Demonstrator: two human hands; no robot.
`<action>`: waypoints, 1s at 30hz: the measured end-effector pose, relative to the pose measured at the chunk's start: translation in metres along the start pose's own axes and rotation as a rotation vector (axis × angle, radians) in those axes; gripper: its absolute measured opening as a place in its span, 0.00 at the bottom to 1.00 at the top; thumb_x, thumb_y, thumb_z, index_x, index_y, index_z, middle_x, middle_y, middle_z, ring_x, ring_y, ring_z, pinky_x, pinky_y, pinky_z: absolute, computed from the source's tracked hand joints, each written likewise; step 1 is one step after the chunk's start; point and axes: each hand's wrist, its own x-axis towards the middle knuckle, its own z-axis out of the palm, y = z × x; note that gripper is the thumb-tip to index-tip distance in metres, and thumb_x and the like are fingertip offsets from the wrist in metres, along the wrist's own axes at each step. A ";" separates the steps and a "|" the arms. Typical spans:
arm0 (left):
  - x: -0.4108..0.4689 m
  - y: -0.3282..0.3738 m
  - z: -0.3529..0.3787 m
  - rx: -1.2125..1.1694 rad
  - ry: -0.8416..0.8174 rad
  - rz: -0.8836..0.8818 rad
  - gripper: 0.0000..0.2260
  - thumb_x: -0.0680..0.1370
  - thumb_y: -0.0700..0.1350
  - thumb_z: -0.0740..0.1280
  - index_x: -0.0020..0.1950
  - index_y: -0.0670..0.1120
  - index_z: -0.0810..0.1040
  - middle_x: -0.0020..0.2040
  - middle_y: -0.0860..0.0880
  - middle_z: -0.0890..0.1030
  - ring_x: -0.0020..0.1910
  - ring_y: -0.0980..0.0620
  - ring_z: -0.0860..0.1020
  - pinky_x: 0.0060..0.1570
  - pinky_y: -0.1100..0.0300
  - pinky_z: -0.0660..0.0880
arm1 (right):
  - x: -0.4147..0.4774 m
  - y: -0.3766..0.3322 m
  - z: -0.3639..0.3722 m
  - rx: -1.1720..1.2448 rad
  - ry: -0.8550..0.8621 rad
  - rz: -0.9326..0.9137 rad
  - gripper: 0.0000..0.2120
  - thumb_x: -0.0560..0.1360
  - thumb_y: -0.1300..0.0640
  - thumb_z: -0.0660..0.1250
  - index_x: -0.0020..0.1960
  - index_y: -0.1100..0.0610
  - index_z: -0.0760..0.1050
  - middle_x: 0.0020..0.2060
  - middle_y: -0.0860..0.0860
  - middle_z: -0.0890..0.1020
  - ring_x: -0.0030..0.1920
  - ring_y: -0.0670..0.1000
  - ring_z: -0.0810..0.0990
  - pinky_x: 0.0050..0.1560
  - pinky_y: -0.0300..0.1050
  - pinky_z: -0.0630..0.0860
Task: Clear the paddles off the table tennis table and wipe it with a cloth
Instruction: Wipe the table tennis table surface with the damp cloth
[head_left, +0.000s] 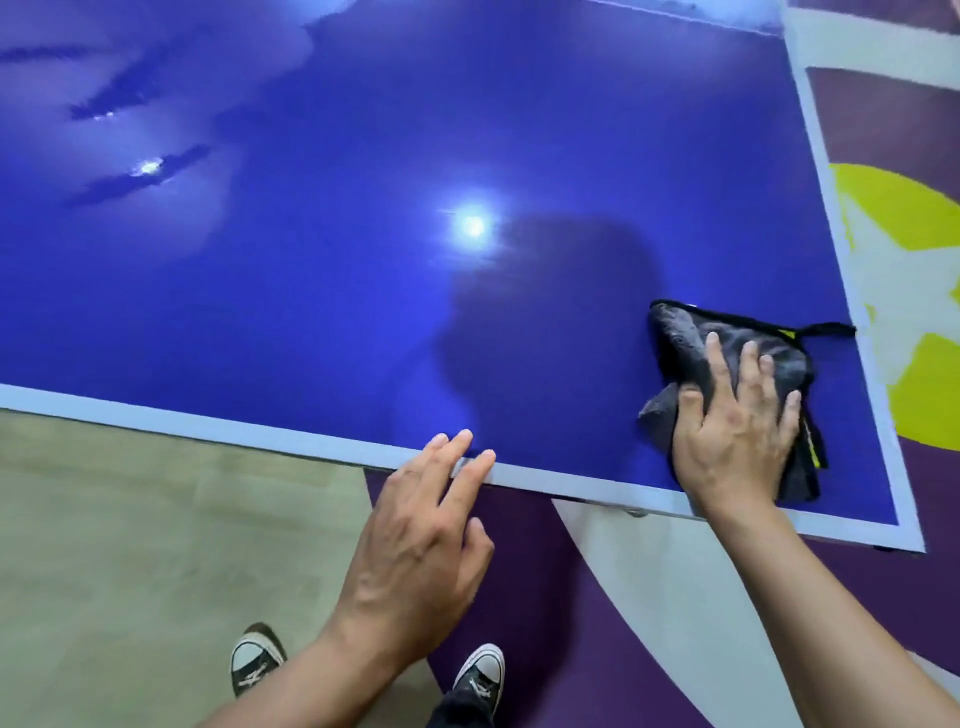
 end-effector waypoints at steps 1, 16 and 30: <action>-0.003 -0.015 -0.007 0.011 0.007 -0.022 0.24 0.74 0.44 0.65 0.71 0.45 0.76 0.73 0.45 0.74 0.73 0.44 0.71 0.70 0.48 0.70 | -0.006 -0.018 0.003 0.007 0.005 0.016 0.31 0.80 0.43 0.50 0.82 0.47 0.58 0.82 0.57 0.58 0.82 0.56 0.53 0.81 0.61 0.43; -0.067 -0.248 -0.109 0.130 0.173 -0.288 0.23 0.76 0.47 0.60 0.71 0.48 0.74 0.72 0.45 0.73 0.73 0.41 0.70 0.66 0.44 0.71 | -0.113 -0.315 0.071 0.020 -0.046 -0.267 0.32 0.79 0.42 0.48 0.83 0.45 0.55 0.82 0.53 0.55 0.82 0.53 0.51 0.81 0.60 0.42; -0.062 -0.349 -0.168 0.002 0.241 -0.128 0.18 0.75 0.46 0.59 0.60 0.47 0.82 0.60 0.50 0.81 0.64 0.45 0.76 0.63 0.54 0.68 | -0.181 -0.472 0.102 0.004 -0.076 -0.426 0.32 0.78 0.41 0.54 0.82 0.42 0.57 0.82 0.52 0.57 0.82 0.54 0.54 0.80 0.64 0.50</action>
